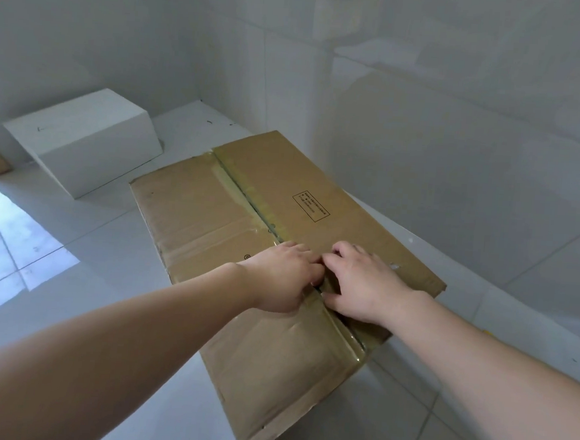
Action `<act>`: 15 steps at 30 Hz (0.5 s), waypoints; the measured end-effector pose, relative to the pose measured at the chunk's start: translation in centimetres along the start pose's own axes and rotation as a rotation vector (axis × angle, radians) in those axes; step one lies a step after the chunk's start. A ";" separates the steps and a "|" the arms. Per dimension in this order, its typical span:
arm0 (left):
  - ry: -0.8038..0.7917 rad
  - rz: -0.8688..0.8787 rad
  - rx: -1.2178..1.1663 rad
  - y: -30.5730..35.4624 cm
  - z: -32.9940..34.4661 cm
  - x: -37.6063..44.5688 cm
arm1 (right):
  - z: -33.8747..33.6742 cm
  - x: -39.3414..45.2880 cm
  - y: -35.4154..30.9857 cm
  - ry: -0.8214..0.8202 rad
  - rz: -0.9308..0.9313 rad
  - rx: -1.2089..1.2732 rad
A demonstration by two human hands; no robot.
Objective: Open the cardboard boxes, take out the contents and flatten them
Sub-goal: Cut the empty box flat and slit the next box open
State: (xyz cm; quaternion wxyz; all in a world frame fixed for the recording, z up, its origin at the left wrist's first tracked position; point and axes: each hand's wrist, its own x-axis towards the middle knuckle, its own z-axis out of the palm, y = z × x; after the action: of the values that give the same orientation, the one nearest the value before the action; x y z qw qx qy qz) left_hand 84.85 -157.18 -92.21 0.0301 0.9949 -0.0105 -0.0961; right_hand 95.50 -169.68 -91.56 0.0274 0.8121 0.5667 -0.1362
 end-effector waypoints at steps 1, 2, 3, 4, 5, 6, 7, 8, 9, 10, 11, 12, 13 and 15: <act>0.004 -0.002 0.001 0.1 -0.1 0.0 | -0.1 0.1 -0.1 -0.004 -0.002 -0.017; 0.003 -0.008 -0.001 0.2 -0.3 -0.1 | -0.3 0.1 -0.3 -0.007 -0.003 -0.029; -0.003 -0.021 -0.008 0.3 -0.5 0.0 | -0.4 0.2 -0.5 -0.007 -0.002 -0.032; -0.009 -0.038 -0.024 0.4 -0.7 0.0 | -0.5 0.3 -0.7 -0.005 0.000 -0.031; -0.015 -0.057 -0.045 0.6 -0.9 0.1 | -0.6 0.4 -0.9 -0.002 0.003 -0.028; -0.019 -0.077 -0.068 0.7 -1.1 0.1 | -0.7 0.4 -1.2 0.002 0.006 -0.026; -0.021 -0.094 -0.089 0.7 -1.3 0.1 | -0.8 0.5 -1.4 0.009 0.007 -0.026; -0.020 -0.112 -0.110 0.8 -1.4 0.1 | -1.0 0.5 -1.5 0.019 0.007 -0.025; -0.016 -0.129 -0.129 0.7 -1.6 0.0 | -1.3 0.5 -1.6 0.029 0.006 -0.024; -0.006 -0.140 -0.141 0.7 -2.0 -0.2 | -1.7 0.4 -1.7 0.042 -0.002 -0.024; 0.010 -0.143 -0.146 0.7 -2.4 -0.3 | -2.1 0.3 -1.7 0.060 -0.014 -0.023; 0.032 -0.136 -0.152 0.6 -2.9 -0.5 | -2.7 0.2 -1.7 0.086 -0.030 -0.020; 0.055 -0.126 -0.161 0.6 -3.6 -0.7 | -3.3 0.0 -1.6 0.114 -0.047 -0.018; 0.062 -0.138 -0.151 0.6 -5.5 -1.4 | -4.8 -0.3 -1.2 0.183 -0.085 -0.045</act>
State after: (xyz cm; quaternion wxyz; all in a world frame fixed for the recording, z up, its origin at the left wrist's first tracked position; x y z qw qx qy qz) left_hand 84.52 -157.45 -86.48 0.0988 0.9906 0.0660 -0.0679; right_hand 95.19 -168.61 -86.73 -0.0120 0.7956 0.6037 -0.0494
